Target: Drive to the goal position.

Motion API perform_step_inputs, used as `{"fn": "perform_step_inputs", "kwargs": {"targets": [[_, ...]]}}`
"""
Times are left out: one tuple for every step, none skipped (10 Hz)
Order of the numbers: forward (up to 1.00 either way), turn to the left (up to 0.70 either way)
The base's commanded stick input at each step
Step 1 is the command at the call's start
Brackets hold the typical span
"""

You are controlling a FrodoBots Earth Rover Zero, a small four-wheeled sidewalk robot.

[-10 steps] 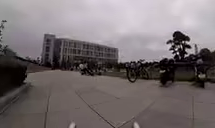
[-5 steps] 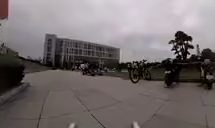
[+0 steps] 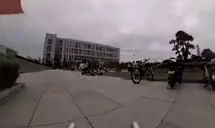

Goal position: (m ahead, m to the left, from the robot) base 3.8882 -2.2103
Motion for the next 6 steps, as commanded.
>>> {"fn": "perform_step_inputs", "kwargs": {"targets": [[0.45,0.0],[0.45,0.0],[0.45,0.0],[0.45,0.0],[0.45,0.0],[0.45,0.0]]}}
